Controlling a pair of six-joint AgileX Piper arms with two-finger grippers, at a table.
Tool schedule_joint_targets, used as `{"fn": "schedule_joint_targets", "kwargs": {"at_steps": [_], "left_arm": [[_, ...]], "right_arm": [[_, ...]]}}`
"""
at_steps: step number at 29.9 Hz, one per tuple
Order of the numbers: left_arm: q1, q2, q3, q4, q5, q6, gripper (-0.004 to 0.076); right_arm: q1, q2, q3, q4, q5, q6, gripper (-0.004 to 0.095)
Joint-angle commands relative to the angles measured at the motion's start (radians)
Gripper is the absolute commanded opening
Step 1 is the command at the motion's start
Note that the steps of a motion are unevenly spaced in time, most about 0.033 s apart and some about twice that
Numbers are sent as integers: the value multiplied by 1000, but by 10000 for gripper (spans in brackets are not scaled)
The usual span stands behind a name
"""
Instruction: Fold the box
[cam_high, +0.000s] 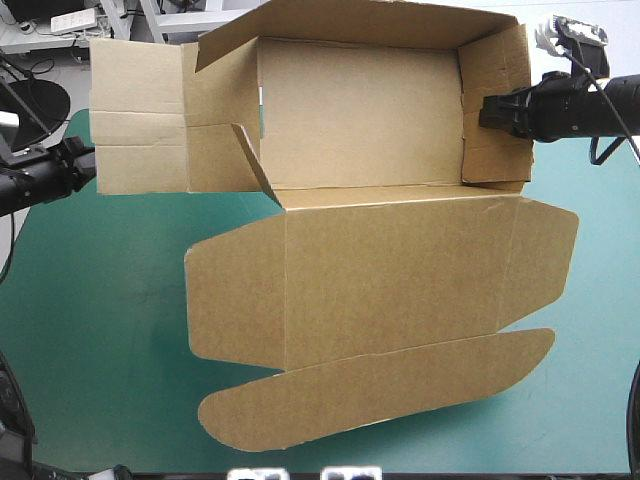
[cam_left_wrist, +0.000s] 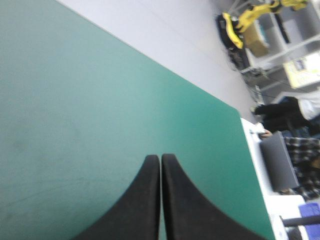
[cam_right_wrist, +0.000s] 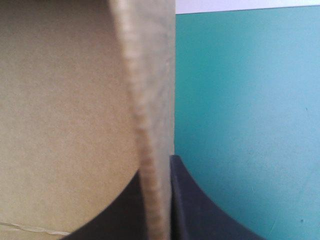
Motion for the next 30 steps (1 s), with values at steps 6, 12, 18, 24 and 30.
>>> {"fn": "schedule_joint_targets", "kwargs": {"at_steps": [6, 12, 18, 24, 30], "left_arm": [[-174, -33, -34, -348, 114, 144, -4], [-266, -64, -64, -400, 114, 154, -4], [-311, -120, -98, -405, 110, 152, -7], [-311, -164, -100, -356, 111, 103, -8], [-369, -178, -100, -310, 109, 77, -8]], "right_arm": [[7, -63, -29, 102, -6, -3, -19], [70, -61, -27, 59, -11, -3, -18], [89, -61, -27, -98, -37, 71, -18], [89, -61, -27, -97, -72, 85, -18], [96, -60, -27, -97, -108, 93, -18]]}}
